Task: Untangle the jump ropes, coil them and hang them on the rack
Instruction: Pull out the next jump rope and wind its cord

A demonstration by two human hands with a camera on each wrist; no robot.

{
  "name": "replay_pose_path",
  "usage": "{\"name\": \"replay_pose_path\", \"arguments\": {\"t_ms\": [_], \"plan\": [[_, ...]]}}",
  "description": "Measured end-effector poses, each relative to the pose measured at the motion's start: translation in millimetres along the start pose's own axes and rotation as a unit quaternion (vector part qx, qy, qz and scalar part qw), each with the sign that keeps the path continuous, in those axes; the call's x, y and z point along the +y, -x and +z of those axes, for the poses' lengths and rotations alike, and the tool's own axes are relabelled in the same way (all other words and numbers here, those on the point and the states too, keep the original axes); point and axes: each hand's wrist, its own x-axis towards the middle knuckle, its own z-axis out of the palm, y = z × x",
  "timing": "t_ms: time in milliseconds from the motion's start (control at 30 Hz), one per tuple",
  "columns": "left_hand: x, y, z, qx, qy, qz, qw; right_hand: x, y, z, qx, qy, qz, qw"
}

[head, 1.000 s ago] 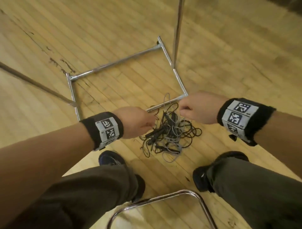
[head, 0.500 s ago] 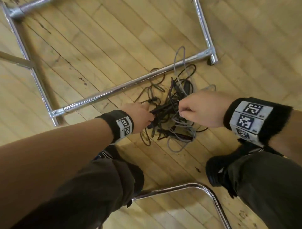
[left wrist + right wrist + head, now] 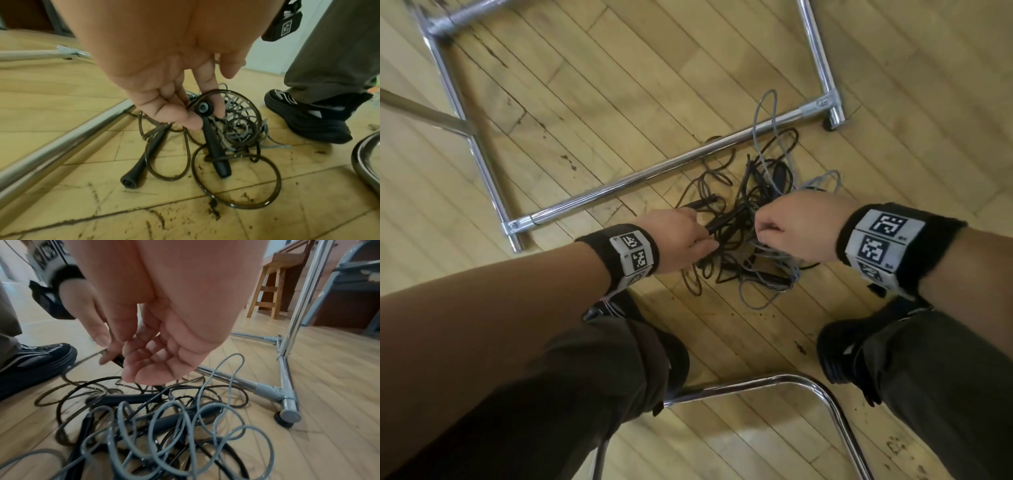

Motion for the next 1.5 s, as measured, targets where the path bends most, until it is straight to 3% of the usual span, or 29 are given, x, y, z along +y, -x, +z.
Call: {"name": "replay_pose_path", "arguments": {"t_ms": [267, 433, 633, 800, 933, 1167, 1267, 1367, 1500], "plan": [[45, 75, -58, 0.007, 0.005, -0.018, 1.0, -31, 24, -40, 0.026, 0.042, 0.046, 0.998], [92, 150, -112, 0.084, 0.022, 0.013, 0.996, -72, 78, -69, 0.048, 0.043, 0.01, 0.998], [128, 241, -150, 0.187, 0.041, 0.044, 0.981, -97, 167, -86, 0.115, 0.043, 0.031, 0.992], [148, 288, -157, 0.168, -0.014, 0.014, 0.986, -104, 236, -95, 0.161, 0.018, 0.045, 0.986], [164, 302, -157, 0.151, -0.068, -0.024, 0.986, -113, 279, -100, 0.207, 0.013, 0.048, 0.977], [211, 284, -163, 0.27, -0.027, -0.008, 0.962, -120, 307, -106, 0.219, 0.003, 0.04, 0.975], [222, 263, -163, 0.264, -0.01, 0.016, 0.964, -117, 307, -117, 0.217, -0.018, 0.03, 0.975], [223, 246, -169, 0.253, 0.062, 0.045, 0.964, -109, 302, -134, 0.232, -0.02, 0.015, 0.972], [207, 239, -185, 0.297, 0.218, 0.063, 0.928, -92, 293, -153, 0.287, -0.099, 0.005, 0.953]]}}
